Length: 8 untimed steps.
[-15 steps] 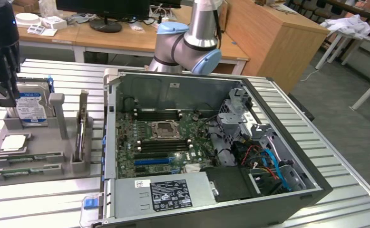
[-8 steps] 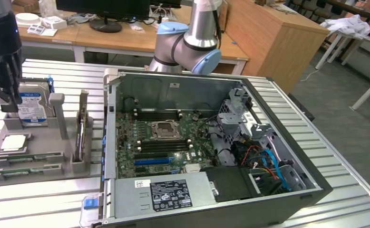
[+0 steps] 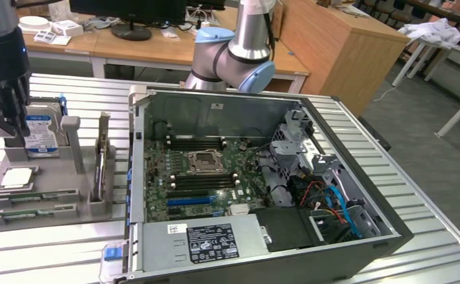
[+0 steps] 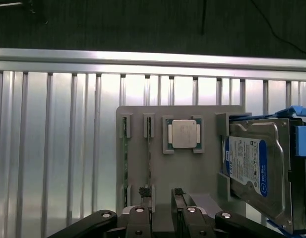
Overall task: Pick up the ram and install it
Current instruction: 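Pick up the ram and move it above insertion slot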
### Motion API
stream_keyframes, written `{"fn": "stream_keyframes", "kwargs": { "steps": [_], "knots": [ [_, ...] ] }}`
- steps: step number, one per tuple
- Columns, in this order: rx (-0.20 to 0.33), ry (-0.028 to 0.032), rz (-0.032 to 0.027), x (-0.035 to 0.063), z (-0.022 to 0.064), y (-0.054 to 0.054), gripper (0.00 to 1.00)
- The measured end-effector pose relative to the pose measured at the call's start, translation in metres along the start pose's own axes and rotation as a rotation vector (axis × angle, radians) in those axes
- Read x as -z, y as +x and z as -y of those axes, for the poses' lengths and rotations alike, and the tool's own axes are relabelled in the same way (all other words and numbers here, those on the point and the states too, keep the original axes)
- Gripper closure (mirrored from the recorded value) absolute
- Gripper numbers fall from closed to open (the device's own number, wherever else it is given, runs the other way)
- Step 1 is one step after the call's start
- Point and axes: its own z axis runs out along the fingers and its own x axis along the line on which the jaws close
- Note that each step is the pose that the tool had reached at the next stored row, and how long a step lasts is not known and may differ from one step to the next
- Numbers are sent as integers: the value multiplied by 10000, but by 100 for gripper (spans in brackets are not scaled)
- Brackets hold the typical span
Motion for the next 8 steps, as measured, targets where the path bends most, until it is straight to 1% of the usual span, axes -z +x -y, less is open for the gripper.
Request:
{"fn": "stream_keyframes", "kwargs": {
  "steps": [8],
  "knots": [
    [0,0,0,-146,4,3,70]
  ]
}}
